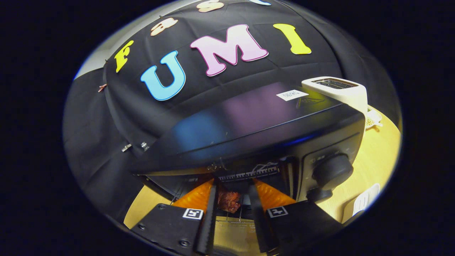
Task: Open the toaster oven, put the food inside, and close the toaster oven door.
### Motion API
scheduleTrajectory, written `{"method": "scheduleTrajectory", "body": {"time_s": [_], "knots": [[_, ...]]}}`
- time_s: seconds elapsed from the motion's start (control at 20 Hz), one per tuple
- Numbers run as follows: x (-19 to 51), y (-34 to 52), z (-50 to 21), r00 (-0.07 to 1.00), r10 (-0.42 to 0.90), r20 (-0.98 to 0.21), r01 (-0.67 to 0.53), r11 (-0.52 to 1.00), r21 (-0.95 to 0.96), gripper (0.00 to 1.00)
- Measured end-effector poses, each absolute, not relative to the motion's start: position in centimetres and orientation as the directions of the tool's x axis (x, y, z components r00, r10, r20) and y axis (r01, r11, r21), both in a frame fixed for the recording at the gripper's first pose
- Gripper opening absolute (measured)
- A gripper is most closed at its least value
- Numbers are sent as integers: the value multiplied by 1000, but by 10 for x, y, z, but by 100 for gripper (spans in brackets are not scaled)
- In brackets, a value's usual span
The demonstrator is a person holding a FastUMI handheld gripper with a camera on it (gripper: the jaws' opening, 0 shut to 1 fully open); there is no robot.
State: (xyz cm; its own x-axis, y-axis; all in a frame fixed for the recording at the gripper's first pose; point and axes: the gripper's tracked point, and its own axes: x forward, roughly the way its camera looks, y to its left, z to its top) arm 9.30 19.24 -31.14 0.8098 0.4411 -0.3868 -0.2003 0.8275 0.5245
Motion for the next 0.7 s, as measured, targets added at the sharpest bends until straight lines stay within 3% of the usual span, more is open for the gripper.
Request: {"method": "scheduleTrajectory", "body": {"time_s": [0.15,0.25,0.4,0.7], "knots": [[80,186,-305,805,437,-401,-209,842,498,82],[69,178,-299,820,398,-411,-204,874,440,97],[45,166,-290,839,317,-442,-169,925,341,98],[-26,183,-274,811,311,-496,-195,942,272,98]]}}
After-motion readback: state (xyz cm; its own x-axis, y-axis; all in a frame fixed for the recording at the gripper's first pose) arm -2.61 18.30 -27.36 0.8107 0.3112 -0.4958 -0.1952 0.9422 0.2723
